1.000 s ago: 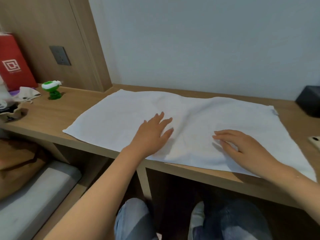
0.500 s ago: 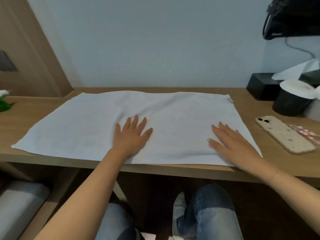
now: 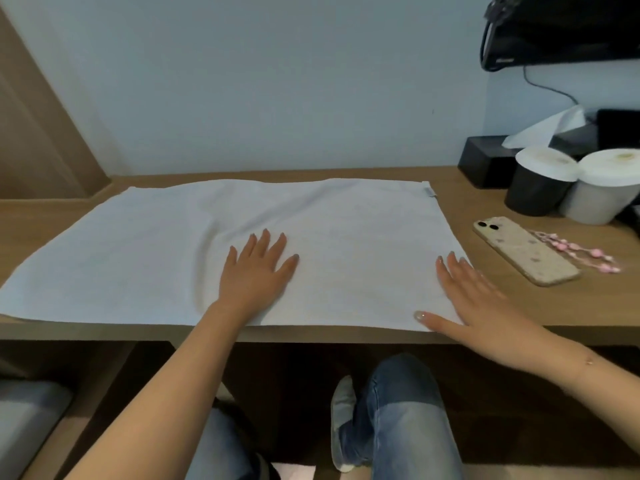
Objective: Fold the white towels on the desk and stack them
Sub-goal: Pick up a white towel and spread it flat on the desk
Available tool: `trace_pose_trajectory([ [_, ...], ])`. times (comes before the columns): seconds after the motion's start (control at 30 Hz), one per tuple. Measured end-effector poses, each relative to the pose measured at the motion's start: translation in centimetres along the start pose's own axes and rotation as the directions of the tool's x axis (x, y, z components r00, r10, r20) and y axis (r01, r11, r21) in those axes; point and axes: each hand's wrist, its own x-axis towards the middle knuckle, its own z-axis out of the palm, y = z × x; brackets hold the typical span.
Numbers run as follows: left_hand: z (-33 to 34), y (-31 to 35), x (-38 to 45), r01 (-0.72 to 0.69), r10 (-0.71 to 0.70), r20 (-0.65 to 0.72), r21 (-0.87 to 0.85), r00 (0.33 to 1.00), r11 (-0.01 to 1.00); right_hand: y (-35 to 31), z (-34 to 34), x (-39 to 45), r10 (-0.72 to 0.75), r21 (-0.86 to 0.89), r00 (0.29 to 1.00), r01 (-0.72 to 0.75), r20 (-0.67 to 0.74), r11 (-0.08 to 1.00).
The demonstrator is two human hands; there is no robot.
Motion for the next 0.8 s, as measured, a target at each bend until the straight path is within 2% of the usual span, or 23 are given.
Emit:
trace_pose_trajectory([
  [0.1, -0.4, 0.6, -0.1, 0.005, -0.005, 0.064, 0.0, 0.998, 1.0, 0.0, -1.5, -0.2, -0.003, -0.037, 0.996, 0.006, 0.086, 0.999],
  [0.17, -1.6, 0.9, 0.9, -0.008, 0.013, 0.09, -0.055, 0.996, 0.998, -0.6, -3.2, 0.5, -0.012, -0.049, 0.999, 0.014, 0.052, 0.999],
  [0.27, -3.9, 1.9, 3.8, -0.124, 0.123, -0.013, -0.176, 0.992, 0.977, -2.6, -5.4, 3.4, -0.112, 0.022, 0.989, 0.114, -0.092, 0.993],
  [0.37, -5.2, 2.7, 7.3, -0.176, 0.158, -0.124, -0.151, 0.98, 0.973, -5.6, -6.0, 8.8, -0.193, 0.141, 0.972, 0.211, -0.134, 0.967],
  [0.47, -5.3, 2.1, 11.1, -0.087, 0.073, -0.105, -0.135, 0.992, 0.987, -7.3, -5.4, 13.9, -0.166, 0.175, 0.981, 0.182, -0.104, 0.968],
  [0.63, -3.0, -2.5, 14.6, 0.097, -0.086, 0.121, -0.091, 0.989, 0.991, -5.6, -2.5, 16.8, -0.124, -0.006, 0.978, 0.124, -0.168, 0.992],
  [0.7, -1.7, -4.9, 15.1, 0.091, -0.091, 0.108, 0.006, 0.99, 0.996, -4.1, -2.1, 16.8, -0.117, -0.025, 0.977, 0.115, -0.177, 0.993],
  [0.8, -1.5, -7.0, 16.3, 0.119, -0.119, 0.062, 0.01, 0.991, 0.993, -1.6, -2.3, 16.3, -0.057, 0.007, 0.983, 0.059, -0.174, 0.998],
])
